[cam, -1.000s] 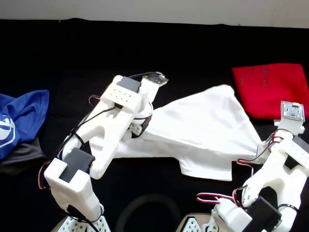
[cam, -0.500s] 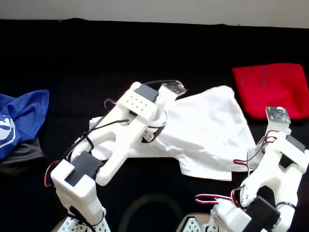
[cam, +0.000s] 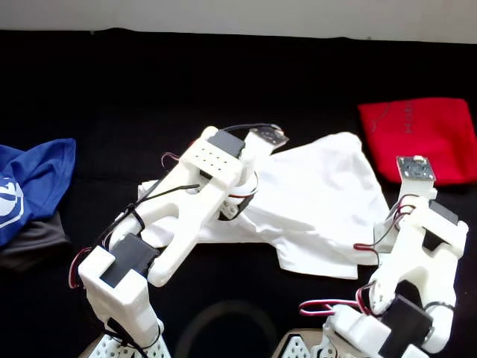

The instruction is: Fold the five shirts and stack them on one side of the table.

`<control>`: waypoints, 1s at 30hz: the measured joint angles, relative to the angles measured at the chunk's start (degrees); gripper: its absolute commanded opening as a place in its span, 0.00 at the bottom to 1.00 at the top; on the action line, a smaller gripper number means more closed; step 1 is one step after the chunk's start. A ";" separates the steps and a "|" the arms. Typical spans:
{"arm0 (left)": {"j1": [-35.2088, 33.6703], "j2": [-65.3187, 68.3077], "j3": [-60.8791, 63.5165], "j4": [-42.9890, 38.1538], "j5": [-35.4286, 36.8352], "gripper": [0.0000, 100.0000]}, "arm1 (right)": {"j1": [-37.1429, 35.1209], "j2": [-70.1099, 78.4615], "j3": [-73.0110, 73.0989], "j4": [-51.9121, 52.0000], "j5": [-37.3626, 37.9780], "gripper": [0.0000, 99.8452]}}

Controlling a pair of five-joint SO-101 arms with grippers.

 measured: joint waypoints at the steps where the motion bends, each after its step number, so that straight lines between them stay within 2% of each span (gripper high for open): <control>1: 0.00 0.00 0.00 0.00 0.00 0.02 | 0.00 1.14 0.00 -0.18 0.00 0.23; 6: 0.00 0.00 0.00 0.00 0.00 0.02 | 0.00 7.21 -0.53 -0.62 0.00 0.21; 11: 0.00 0.00 0.00 0.00 0.00 0.02 | 1.49 8.79 -0.88 -2.37 0.00 0.00; 20: -0.09 0.00 0.00 0.00 0.00 0.02 | 5.45 9.85 -4.31 -1.85 0.00 0.01; 30: -7.47 0.00 -2.64 2.02 0.00 0.02 | 6.42 10.02 -15.21 8.88 -0.09 0.01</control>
